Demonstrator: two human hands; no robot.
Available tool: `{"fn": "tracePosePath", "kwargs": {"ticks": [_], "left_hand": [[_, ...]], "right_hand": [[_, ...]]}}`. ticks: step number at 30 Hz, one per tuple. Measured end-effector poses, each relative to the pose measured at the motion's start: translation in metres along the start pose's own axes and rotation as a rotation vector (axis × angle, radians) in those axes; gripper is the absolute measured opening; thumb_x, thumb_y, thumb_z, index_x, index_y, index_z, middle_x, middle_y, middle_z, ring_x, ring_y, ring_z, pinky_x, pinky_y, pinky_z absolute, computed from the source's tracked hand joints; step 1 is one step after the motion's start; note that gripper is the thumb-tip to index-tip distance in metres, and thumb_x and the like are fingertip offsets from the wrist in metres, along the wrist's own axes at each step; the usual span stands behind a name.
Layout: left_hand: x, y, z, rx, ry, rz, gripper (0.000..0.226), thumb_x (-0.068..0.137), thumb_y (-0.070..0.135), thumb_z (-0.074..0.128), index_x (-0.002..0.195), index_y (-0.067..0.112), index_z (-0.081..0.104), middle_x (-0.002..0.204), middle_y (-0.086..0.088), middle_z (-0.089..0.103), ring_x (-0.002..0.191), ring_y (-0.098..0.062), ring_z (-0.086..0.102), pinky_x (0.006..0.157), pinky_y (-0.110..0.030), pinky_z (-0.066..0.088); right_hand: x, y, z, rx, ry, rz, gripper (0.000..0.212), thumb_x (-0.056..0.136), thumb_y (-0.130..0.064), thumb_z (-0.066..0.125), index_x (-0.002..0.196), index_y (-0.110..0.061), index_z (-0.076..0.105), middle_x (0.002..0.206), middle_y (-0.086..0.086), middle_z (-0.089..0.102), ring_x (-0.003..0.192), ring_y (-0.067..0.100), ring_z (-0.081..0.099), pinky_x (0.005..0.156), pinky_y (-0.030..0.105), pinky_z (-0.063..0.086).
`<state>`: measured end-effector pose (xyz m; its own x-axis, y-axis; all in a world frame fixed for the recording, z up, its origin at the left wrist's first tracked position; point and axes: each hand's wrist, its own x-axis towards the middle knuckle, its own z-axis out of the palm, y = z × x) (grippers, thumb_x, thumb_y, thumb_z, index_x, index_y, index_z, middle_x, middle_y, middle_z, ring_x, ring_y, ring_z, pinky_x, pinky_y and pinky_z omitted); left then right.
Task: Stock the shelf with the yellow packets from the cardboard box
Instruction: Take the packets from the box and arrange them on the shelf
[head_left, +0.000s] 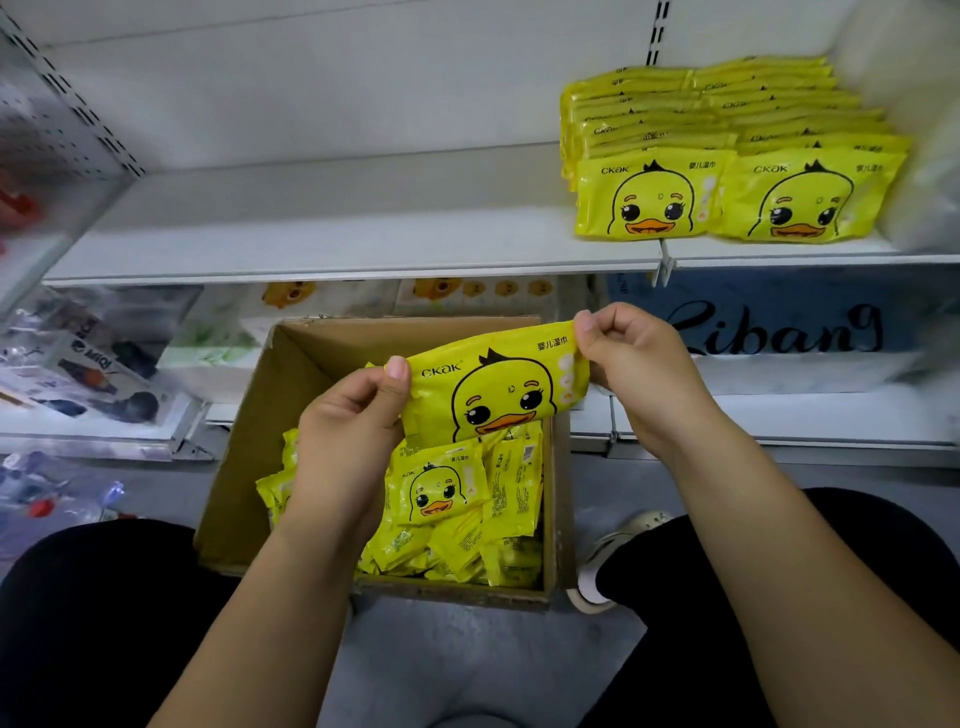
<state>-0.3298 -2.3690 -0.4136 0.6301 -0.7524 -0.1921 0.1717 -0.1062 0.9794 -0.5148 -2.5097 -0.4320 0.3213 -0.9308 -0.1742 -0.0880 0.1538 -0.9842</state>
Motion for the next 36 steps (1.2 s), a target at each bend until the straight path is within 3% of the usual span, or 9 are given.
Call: {"fn": "tracePosePath", "kwargs": {"ticks": [3,5,10,13,18,21,26,30,36], "left_hand": [[0.001,0.001,0.005,-0.093,0.057,-0.004,0.027,0.082,0.046,0.074,0.079,0.019,0.078,0.077,-0.012,0.046,0.067,-0.022,0.034,0.062,-0.032,0.035],[0.003,0.0,0.011,-0.146,0.062,-0.018,0.029,0.08,0.048,0.077,0.081,0.018,0.078,0.084,-0.011,0.046,0.066,-0.022,0.03,0.06,-0.033,0.03],[0.012,0.003,0.038,-0.244,0.091,-0.066,0.03,0.081,0.043,0.079,0.091,0.014,0.079,0.118,-0.029,0.07,0.107,-0.036,0.065,0.107,-0.06,0.047],[0.024,0.008,0.057,-0.284,0.069,-0.109,0.021,0.097,0.03,0.067,0.1,0.01,0.074,0.117,-0.022,0.073,0.113,-0.038,0.069,0.099,-0.064,0.052],[0.039,0.018,0.084,-0.048,-0.2,-0.131,0.044,0.087,0.043,0.068,0.121,0.014,0.066,0.116,-0.009,0.076,0.108,-0.03,0.073,0.094,-0.052,0.058],[0.05,0.017,0.106,0.147,-0.333,-0.057,0.047,0.079,0.026,0.08,0.122,0.014,0.067,0.111,-0.005,0.078,0.103,-0.026,0.075,0.09,-0.048,0.061],[0.083,0.016,0.148,0.183,-0.331,0.067,0.036,0.081,0.001,0.082,0.112,0.013,0.07,0.102,-0.005,0.08,0.094,-0.022,0.078,0.088,-0.042,0.062],[0.116,0.012,0.183,0.167,-0.308,0.176,0.036,0.08,0.001,0.083,0.113,0.013,0.07,0.103,-0.006,0.08,0.095,-0.024,0.077,0.089,-0.047,0.062],[0.16,-0.003,0.226,0.226,-0.248,0.338,0.041,0.081,0.002,0.083,0.119,0.007,0.068,0.104,-0.001,0.078,0.091,-0.011,0.076,0.082,-0.028,0.061]], "right_hand": [[0.0,-0.002,0.002,0.024,0.034,0.037,0.028,0.077,-0.051,0.065,0.068,-0.025,0.065,0.091,0.023,0.066,0.084,0.028,0.059,0.095,0.065,0.049],[0.001,-0.001,0.0,0.035,0.071,0.047,0.032,0.079,-0.052,0.064,0.071,-0.021,0.065,0.097,0.025,0.068,0.084,0.032,0.061,0.094,0.065,0.05],[0.006,-0.003,-0.016,0.179,0.039,0.02,0.021,0.094,-0.04,0.067,0.085,-0.021,0.065,0.087,0.013,0.069,0.083,0.025,0.062,0.078,0.05,0.053],[0.008,-0.004,-0.023,0.227,-0.11,0.018,0.035,0.085,-0.028,0.073,0.114,-0.012,0.06,0.103,0.001,0.075,0.095,0.023,0.071,0.081,0.038,0.058],[0.021,-0.002,-0.042,0.193,0.047,-0.059,0.038,0.087,-0.004,0.073,0.121,-0.009,0.057,0.107,0.004,0.077,0.097,0.022,0.074,0.077,0.032,0.061],[0.032,-0.005,-0.059,0.198,0.113,-0.098,0.038,0.087,-0.004,0.074,0.119,-0.011,0.057,0.105,0.001,0.077,0.094,0.017,0.074,0.078,0.03,0.06],[0.052,-0.01,-0.084,0.06,0.249,-0.177,0.041,0.084,-0.016,0.079,0.117,-0.02,0.055,0.105,-0.003,0.076,0.095,0.009,0.072,0.081,0.024,0.055],[0.068,-0.013,-0.105,-0.113,0.41,-0.197,0.056,0.082,-0.032,0.081,0.129,-0.022,0.053,0.123,-0.01,0.063,0.114,0.007,0.06,0.096,0.027,0.048],[0.088,-0.006,-0.117,-0.305,0.443,-0.118,0.058,0.084,-0.041,0.077,0.133,-0.025,0.051,0.136,-0.009,0.054,0.126,0.011,0.048,0.098,0.027,0.039]]}}
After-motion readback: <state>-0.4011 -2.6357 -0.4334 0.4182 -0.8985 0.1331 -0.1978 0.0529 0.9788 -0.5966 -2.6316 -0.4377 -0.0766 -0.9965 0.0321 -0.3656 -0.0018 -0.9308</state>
